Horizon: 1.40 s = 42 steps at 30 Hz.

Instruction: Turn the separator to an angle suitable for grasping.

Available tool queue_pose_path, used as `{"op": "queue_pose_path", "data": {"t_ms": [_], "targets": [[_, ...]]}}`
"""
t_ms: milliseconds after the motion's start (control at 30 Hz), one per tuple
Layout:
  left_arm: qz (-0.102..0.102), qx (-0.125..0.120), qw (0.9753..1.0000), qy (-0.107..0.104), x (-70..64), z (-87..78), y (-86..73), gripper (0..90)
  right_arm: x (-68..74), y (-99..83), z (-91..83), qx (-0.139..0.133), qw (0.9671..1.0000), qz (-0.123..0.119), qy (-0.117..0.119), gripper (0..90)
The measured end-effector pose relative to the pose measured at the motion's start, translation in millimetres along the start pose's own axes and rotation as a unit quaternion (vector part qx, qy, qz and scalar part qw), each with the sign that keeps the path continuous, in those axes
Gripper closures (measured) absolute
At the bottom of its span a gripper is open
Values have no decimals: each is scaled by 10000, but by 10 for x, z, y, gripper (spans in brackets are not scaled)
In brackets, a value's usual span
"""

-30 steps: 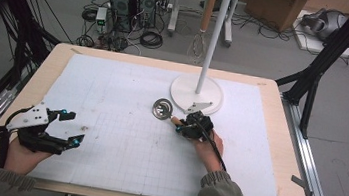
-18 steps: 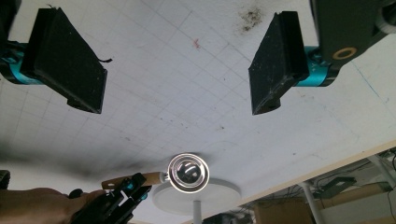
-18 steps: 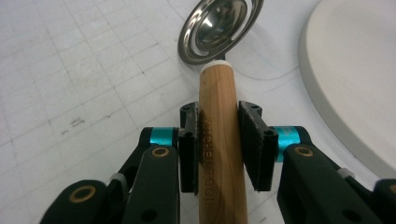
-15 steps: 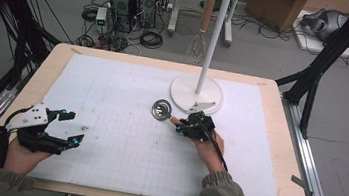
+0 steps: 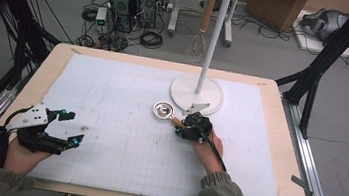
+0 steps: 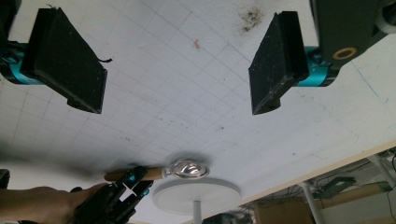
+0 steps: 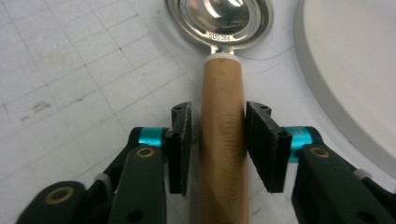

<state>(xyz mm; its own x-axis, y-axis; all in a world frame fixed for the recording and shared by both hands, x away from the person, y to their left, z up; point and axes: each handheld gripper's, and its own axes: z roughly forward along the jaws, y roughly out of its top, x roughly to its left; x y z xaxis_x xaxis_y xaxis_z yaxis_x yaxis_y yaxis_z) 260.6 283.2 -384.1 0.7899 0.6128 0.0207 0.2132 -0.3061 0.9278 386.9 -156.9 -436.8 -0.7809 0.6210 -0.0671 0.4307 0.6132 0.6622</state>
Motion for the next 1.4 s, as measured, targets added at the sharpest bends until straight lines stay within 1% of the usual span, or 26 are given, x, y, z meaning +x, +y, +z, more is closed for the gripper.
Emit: {"op": "queue_pose_path", "data": {"t_ms": [100,133,233,267,300,367,400,467,500,567,667,800,833,933,1000,1167,1267,1333,1367,1400], "targets": [[3,6,10000,3,3,-3,-3,196,34,5,-25,85,9998,-155,-134,601],[2,8,10000,6,3,-3,-3,196,47,5,-31,122,9997,-140,-137,616],[0,3,10000,5,-3,-9,-4,196,65,5,-35,147,9994,-223,-210,631],[-1,3,10000,11,-4,-11,-4,196,70,4,-35,152,9994,-245,-216,651],[-8,8,10000,16,-6,-14,-5,196,73,3,-33,152,9993,-273,-214,652],[4,6,10000,15,-8,-15,-3,196,88,6,-30,163,9993,-228,-249,657],[4,7,10000,16,-10,-15,-3,196,79,3,-29,151,9995,-176,-222,663],[17,11,10000,16,-14,-15,-2,197,45,-8,-28,124,9998,12,-125,671],[31,16,10000,5,-12,-14,0,196,41,-9,-29,119,9999,57,-99,671],[6,12,10000,6,-12,-16,-2,196,22,-14,-28,89,9999,56,-40,673],[-8,-3,10000,18,-5,-19,-3,196,13,-18,-28,66,10000,41,-12,673],[-15,1,10000,14,-5,-17,-5,197,-3,-26,-31,32,9999,134,61,674],[-10,-3,10000,18,-4,-17,-4,197,-2,-27,-32,35,9998,188,64,673],[3,1,10000,18,-1,-25,-3,197,-12,-27,-25,-33,9996,222,173,674],[4,-3,10000,18,-1,-27,-2,197,-8,-22,-22,-37,9997,191,179,674],[11,1,10000,22,-2,-27,0,197,-25,-26,-40,-119,9989,322,313,674],[3,-2,10000,24,-4,-25,0,197,-40,-25,-63,-202,9987,339,333,674],[-1,-4,10000,16,-5,-24,0,197,-39,-24,-75,-221,9988,341,289,675],[-2,-4,10000,16,-5,-24,0,197,-43,-24,-78,-243,9985,352,330,674],[0,-5,10000,15,-4,-24,0,197,-44,-22,-81,-283,9986,314,310,674]]}}
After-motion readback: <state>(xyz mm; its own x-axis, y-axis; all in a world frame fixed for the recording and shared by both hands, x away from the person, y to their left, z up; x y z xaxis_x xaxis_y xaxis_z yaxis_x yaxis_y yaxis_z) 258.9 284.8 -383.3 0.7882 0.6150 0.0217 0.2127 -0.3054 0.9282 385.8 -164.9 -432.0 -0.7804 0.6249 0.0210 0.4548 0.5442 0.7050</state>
